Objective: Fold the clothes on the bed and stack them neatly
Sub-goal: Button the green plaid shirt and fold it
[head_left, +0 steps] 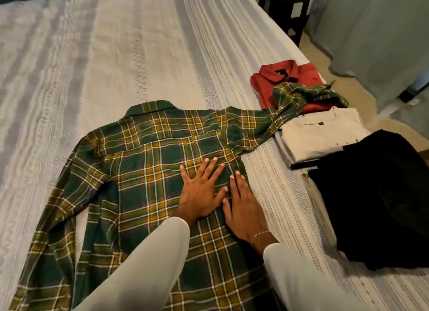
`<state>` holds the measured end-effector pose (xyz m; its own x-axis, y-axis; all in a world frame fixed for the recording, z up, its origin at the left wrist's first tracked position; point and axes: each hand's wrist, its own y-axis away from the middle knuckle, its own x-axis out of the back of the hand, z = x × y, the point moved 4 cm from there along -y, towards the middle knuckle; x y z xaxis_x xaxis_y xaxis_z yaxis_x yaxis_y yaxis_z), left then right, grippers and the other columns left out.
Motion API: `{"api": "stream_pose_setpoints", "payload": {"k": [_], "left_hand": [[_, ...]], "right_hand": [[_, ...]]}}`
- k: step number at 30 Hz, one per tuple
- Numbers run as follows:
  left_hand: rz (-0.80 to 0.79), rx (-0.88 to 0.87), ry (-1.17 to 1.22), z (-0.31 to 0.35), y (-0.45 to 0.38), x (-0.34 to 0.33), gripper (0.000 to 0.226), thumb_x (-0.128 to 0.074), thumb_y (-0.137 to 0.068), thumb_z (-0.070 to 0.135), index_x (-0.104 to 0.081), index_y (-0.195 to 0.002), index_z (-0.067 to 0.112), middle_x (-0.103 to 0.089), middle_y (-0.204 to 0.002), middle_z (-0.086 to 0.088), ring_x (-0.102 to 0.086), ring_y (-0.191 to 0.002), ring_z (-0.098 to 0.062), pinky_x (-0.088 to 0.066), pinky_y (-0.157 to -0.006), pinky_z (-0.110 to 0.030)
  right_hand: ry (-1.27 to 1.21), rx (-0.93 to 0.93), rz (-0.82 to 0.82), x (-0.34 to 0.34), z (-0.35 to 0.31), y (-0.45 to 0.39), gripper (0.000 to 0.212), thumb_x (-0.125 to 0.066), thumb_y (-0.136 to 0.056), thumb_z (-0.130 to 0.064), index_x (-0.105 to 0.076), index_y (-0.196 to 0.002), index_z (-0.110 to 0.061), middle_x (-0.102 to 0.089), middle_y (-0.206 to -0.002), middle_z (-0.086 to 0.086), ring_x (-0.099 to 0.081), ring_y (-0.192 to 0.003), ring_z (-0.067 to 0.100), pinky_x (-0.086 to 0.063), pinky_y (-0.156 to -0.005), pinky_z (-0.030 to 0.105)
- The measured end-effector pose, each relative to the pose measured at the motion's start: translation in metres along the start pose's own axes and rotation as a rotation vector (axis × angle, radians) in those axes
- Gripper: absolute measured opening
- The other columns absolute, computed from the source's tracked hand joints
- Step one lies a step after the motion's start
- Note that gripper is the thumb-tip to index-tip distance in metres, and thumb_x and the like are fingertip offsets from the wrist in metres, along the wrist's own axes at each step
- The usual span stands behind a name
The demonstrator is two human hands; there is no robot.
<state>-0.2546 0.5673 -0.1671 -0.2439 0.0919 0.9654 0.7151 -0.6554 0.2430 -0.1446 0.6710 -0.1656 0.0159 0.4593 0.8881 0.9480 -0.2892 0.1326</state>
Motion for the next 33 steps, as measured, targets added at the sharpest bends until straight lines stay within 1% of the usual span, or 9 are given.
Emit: {"api": "stream_pose_setpoints", "payload": {"k": [3, 5, 8, 11, 14, 18, 22, 28, 33], "left_hand": [[-0.004, 0.010, -0.026, -0.016, -0.011, 0.011, 0.074, -0.008, -0.093, 0.077, 0.005, -0.158, 0.043, 0.015, -0.167, 0.010, 0.015, -0.155, -0.022, 0.013, -0.107, -0.077], [0.028, 0.074, -0.001, -0.028, -0.027, 0.021, 0.069, -0.007, -0.098, 0.069, 0.001, -0.159, 0.039, 0.008, -0.169, 0.005, 0.009, -0.156, -0.024, 0.008, -0.112, -0.075], [0.032, 0.098, 0.017, -0.052, -0.051, 0.032, 0.062, -0.007, -0.104, 0.055, -0.001, -0.161, 0.030, 0.001, -0.170, -0.001, 0.005, -0.156, -0.023, 0.004, -0.120, -0.064], [0.004, 0.035, 0.029, -0.072, -0.074, 0.035, 0.064, -0.008, -0.104, 0.055, 0.000, -0.161, 0.027, 0.002, -0.170, 0.000, 0.006, -0.156, -0.021, 0.003, -0.124, -0.057], [0.048, 0.052, 0.035, -0.086, -0.089, 0.033, 0.070, -0.005, -0.100, 0.064, -0.002, -0.161, 0.029, 0.002, -0.169, 0.007, 0.010, -0.155, -0.019, 0.008, -0.121, -0.063], [0.125, 0.092, 0.067, -0.099, -0.102, 0.039, 0.073, -0.009, -0.096, 0.070, -0.008, -0.160, 0.034, -0.006, -0.169, 0.001, 0.000, -0.156, -0.022, 0.007, -0.121, -0.063], [0.202, 0.085, -0.006, -0.112, -0.130, 0.055, 0.072, -0.003, -0.099, 0.060, -0.026, -0.157, 0.025, -0.028, -0.164, -0.006, -0.018, -0.153, -0.027, -0.002, -0.124, -0.056], [0.118, 0.006, -0.049, -0.148, -0.166, 0.049, 0.085, -0.010, -0.092, 0.075, 0.003, -0.161, 0.027, 0.003, -0.169, -0.001, 0.004, -0.156, -0.020, 0.007, -0.123, -0.055], [0.095, -0.038, -0.089, -0.151, -0.169, 0.050, 0.114, -0.017, -0.075, 0.097, 0.009, -0.161, 0.026, 0.015, -0.168, -0.001, 0.013, -0.155, -0.021, 0.005, -0.120, -0.062]], "right_hand": [[0.028, -0.125, -0.029, -0.002, -0.023, -0.001, 0.080, -0.034, -0.101, -0.050, 0.000, -0.161, -0.011, 0.007, -0.169, 0.011, 0.002, -0.156, 0.026, 0.001, -0.123, 0.036], [0.051, -0.196, 0.001, 0.005, -0.041, -0.017, 0.078, -0.040, -0.099, -0.047, -0.014, -0.160, -0.006, -0.007, -0.167, 0.019, -0.009, -0.155, 0.033, -0.008, -0.124, 0.043], [0.026, 0.058, 0.116, 0.019, -0.061, -0.057, 0.058, -0.054, -0.098, -0.028, -0.043, -0.148, -0.002, -0.040, -0.156, 0.021, -0.038, -0.145, 0.036, -0.027, -0.120, 0.044], [0.066, 0.242, -0.039, 0.022, -0.053, -0.116, 0.054, -0.037, -0.106, -0.029, -0.033, -0.154, -0.003, -0.034, -0.160, 0.019, -0.031, -0.149, 0.031, -0.014, -0.122, 0.035], [0.197, 0.134, -0.049, 0.018, -0.027, -0.153, 0.074, -0.005, -0.099, -0.050, -0.022, -0.159, -0.010, -0.021, -0.166, 0.011, -0.016, -0.155, 0.026, -0.008, -0.126, 0.038], [0.261, -0.177, 0.078, 0.022, -0.039, -0.175, 0.077, -0.023, -0.097, -0.052, -0.030, -0.155, -0.003, -0.027, -0.158, 0.031, -0.020, -0.149, 0.047, -0.008, -0.124, 0.057], [0.325, 0.269, 0.112, 0.029, -0.065, -0.225, 0.068, -0.014, -0.099, -0.040, -0.040, -0.150, -0.004, -0.036, -0.158, 0.021, -0.028, -0.150, 0.036, -0.017, -0.124, 0.052], [0.341, 0.180, -0.073, 0.019, -0.027, -0.285, 0.095, -0.011, -0.083, -0.082, -0.006, -0.162, -0.030, 0.002, -0.169, 0.003, 0.006, -0.155, 0.035, 0.004, -0.124, 0.054], [0.047, 0.175, -0.124, 0.028, -0.013, -0.300, 0.066, -0.013, -0.101, -0.063, -0.005, -0.161, -0.037, 0.002, -0.169, -0.006, 0.010, -0.156, 0.025, 0.009, -0.125, 0.046]]}}
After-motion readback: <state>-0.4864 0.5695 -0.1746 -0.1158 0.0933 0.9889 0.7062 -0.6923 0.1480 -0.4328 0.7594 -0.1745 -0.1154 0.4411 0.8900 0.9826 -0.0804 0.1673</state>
